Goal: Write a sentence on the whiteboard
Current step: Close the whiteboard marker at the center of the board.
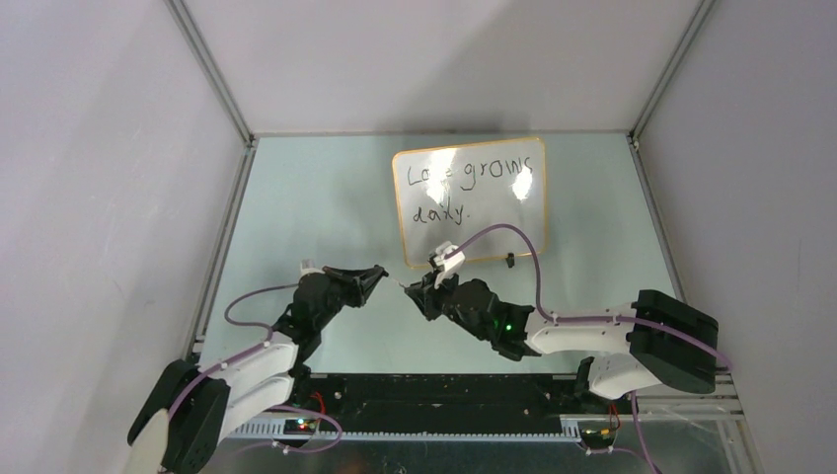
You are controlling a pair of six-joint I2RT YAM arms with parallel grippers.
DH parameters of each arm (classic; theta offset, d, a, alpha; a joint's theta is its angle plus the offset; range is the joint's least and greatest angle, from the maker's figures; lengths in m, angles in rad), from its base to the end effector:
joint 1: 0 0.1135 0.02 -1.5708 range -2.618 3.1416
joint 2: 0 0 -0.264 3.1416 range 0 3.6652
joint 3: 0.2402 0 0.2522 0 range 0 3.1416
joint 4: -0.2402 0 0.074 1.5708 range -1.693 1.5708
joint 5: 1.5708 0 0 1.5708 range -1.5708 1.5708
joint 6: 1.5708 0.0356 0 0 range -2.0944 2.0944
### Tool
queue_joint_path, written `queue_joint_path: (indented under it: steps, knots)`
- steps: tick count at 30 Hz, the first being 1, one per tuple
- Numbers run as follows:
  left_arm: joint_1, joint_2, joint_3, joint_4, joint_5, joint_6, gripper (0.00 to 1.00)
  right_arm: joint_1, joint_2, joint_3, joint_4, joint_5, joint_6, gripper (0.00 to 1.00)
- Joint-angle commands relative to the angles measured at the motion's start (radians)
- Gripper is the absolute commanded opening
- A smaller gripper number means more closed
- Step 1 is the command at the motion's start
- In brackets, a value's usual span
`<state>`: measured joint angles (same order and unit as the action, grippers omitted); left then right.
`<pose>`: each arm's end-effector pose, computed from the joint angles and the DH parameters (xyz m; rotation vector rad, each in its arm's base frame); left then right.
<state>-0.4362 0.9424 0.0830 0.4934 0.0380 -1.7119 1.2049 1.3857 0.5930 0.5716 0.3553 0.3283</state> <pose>0.1558 -0.0741 0.1415 -1.3079 1.8136 -1.3719 0.1156 0.2672 0.2171 -0.5380 1.7666 0.7782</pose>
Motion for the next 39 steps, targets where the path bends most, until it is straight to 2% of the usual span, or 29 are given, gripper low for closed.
queue_joint_path:
  steps: [1,39]
  knots:
    - [0.004,0.018,0.013,0.076,0.034,-0.026,0.00,-0.002,0.001,0.045,0.019,0.011,-0.008,0.00]
    - [-0.002,-0.111,-0.008,0.003,0.059,-0.042,0.00,-0.008,0.004,0.048,0.012,0.014,0.002,0.00]
